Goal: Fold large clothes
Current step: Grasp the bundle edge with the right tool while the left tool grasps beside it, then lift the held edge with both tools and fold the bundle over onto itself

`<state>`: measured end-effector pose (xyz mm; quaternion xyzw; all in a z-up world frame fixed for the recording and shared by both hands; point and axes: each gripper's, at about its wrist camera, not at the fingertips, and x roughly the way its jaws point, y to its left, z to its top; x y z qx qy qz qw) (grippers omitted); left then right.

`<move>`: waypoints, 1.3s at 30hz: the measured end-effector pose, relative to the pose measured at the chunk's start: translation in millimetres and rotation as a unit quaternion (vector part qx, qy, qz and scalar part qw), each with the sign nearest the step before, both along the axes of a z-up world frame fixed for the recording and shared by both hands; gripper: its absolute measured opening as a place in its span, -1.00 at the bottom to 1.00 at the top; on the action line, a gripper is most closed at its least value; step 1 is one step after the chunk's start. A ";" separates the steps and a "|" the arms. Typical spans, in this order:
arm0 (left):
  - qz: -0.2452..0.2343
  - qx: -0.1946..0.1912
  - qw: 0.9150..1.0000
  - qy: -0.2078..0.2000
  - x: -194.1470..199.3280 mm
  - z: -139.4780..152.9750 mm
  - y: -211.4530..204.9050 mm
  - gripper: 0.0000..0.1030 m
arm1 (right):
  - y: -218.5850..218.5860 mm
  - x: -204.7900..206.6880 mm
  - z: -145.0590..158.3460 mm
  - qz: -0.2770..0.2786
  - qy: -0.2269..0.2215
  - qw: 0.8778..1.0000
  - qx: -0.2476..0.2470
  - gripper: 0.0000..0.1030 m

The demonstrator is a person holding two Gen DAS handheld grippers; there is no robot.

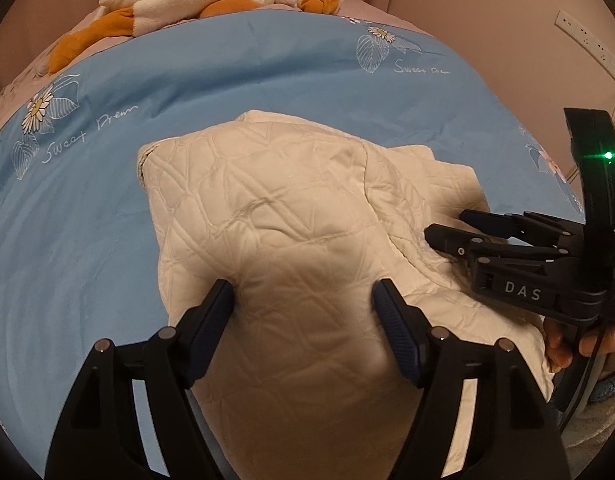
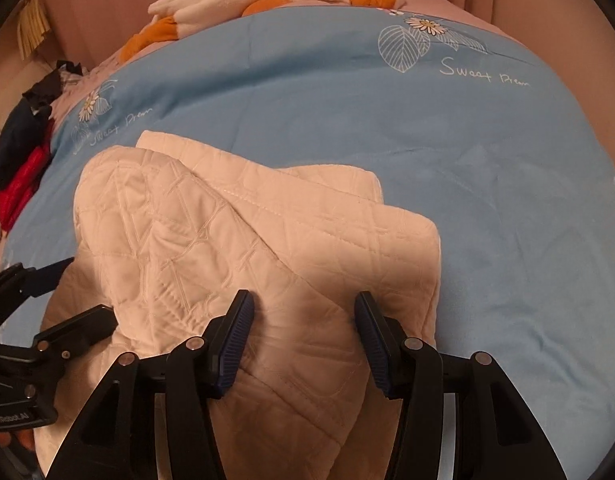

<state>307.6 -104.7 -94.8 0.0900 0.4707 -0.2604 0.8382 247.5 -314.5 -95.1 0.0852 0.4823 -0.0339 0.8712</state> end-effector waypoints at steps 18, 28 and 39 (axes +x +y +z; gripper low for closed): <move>0.029 -0.041 0.998 -0.041 -94.3 42.9 73.2 0.54 | -15.2 -99.7 46.7 -0.017 -0.097 0.989 0.108 0.25; 0.062 -0.111 0.990 0.064 -102.5 16.5 100.8 0.77 | -41.1 -133.5 17.5 -0.057 -0.072 0.971 0.220 0.60; 0.087 -0.192 0.967 0.145 -72.2 -7.7 98.5 0.79 | -55.7 -113.8 -4.2 -0.070 -0.063 0.948 0.303 0.93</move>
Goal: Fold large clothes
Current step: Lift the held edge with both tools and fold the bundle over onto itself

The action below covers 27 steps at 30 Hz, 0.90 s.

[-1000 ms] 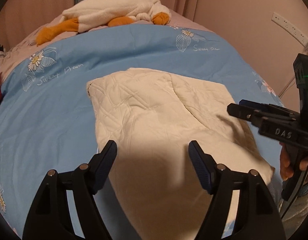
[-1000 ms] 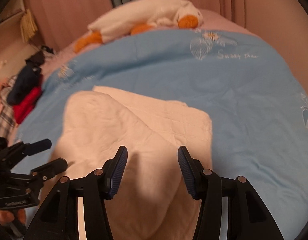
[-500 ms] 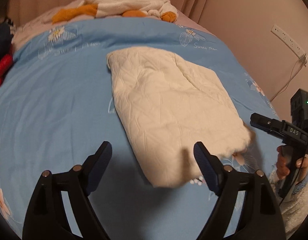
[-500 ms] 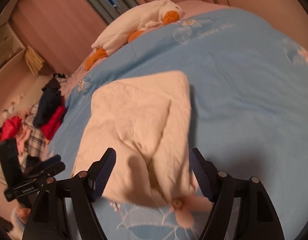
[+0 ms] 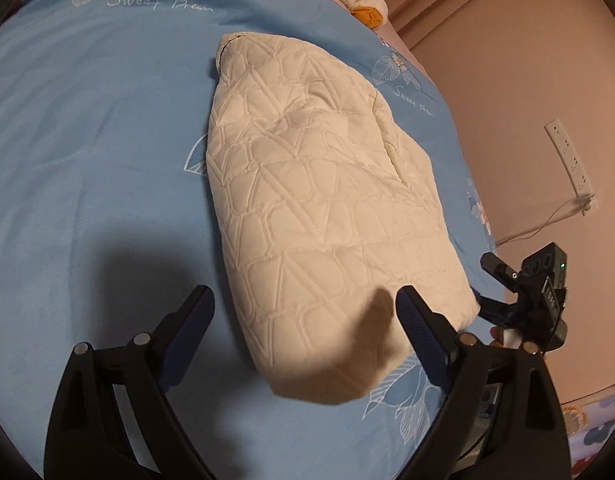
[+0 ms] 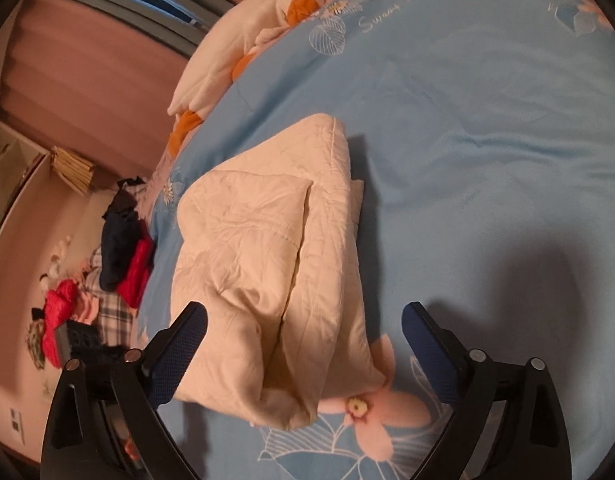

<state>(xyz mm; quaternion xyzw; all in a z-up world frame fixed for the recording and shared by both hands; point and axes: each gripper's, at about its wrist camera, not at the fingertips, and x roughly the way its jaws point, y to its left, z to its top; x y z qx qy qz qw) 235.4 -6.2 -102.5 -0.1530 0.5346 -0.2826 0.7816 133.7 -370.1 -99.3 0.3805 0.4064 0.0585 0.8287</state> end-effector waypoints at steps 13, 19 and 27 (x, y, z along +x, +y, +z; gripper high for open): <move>0.006 -0.040 0.998 0.037 33.8 -25.2 -7.3 0.86 | 5.7 39.6 -17.0 0.034 0.023 0.999 0.004 0.95; -0.003 -0.042 0.998 0.036 42.4 -29.9 -11.6 0.97 | 8.3 48.0 -19.7 0.063 0.027 0.998 0.003 0.95; -0.018 -0.047 0.998 0.041 53.2 -38.9 -13.8 1.00 | 2.5 55.6 -24.0 0.086 0.032 0.996 0.016 0.95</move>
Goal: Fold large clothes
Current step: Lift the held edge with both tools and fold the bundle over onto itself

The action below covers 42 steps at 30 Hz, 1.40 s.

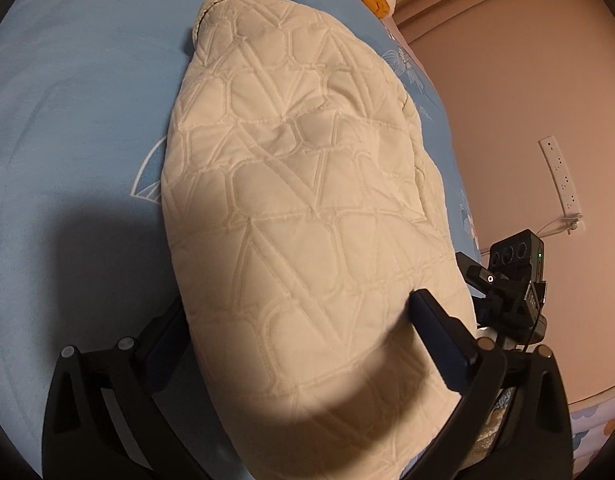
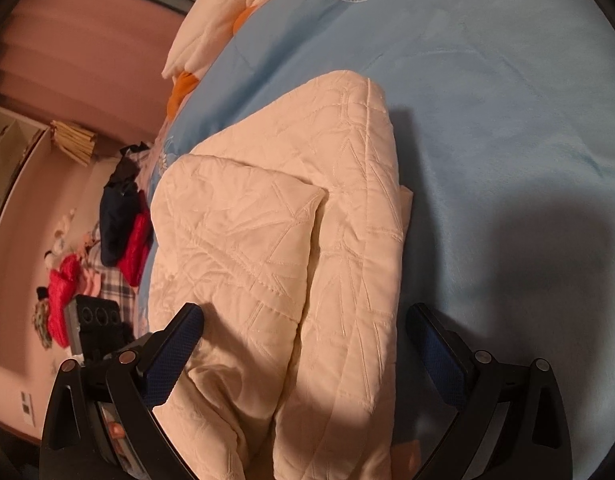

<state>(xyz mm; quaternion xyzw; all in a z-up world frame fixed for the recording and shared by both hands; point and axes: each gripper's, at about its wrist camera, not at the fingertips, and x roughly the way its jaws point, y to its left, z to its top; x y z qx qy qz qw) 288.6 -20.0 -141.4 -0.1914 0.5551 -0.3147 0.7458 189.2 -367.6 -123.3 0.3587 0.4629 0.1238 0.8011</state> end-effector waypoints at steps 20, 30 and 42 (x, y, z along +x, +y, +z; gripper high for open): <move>-0.016 0.004 1.000 -0.007 7.6 -4.3 -11.7 1.00 | 14.7 5.0 4.1 0.027 -0.024 0.999 -0.030 0.92; -0.024 0.044 0.998 -0.042 -1.0 6.0 -26.9 0.93 | 24.2 -2.6 11.1 0.012 -0.038 0.997 -0.064 0.56; -0.011 0.051 0.996 -0.070 -6.7 9.0 -31.0 0.76 | 28.4 -12.7 23.8 -0.017 -0.068 0.994 -0.082 0.04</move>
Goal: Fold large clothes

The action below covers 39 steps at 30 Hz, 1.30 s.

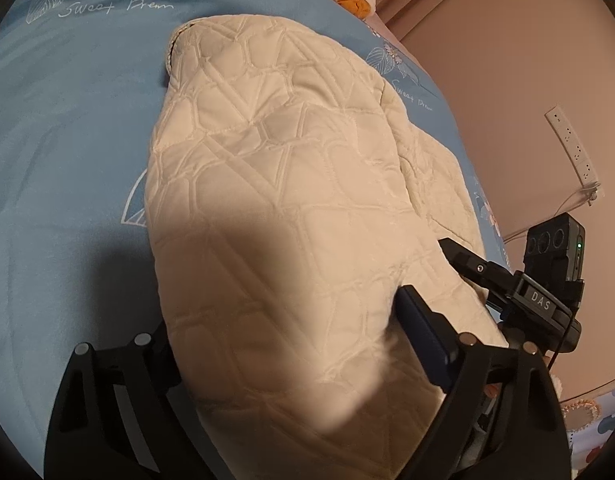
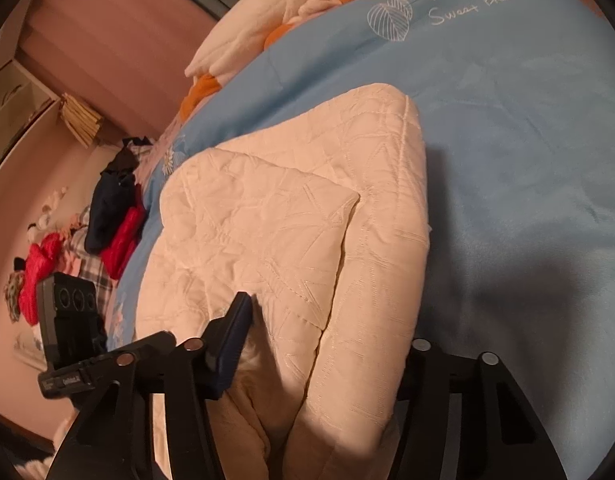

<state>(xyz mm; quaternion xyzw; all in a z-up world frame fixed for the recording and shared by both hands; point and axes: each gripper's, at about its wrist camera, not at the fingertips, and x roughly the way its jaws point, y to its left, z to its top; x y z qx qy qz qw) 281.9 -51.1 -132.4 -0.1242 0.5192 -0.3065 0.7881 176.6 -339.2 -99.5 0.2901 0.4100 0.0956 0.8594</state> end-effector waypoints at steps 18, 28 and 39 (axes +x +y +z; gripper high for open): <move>0.002 -0.015 1.000 -0.021 -15.9 24.6 32.0 0.62 | 27.6 -5.0 32.3 0.038 -0.075 0.996 -0.025 -0.40; 0.033 -0.015 0.999 -0.031 -24.1 39.5 73.8 0.61 | 62.7 13.4 41.6 0.077 -0.098 0.992 -0.027 -0.40; 0.087 -0.001 0.996 -0.035 -24.1 37.3 81.2 0.61 | 127.4 48.0 41.4 0.134 -0.106 0.985 -0.004 -0.40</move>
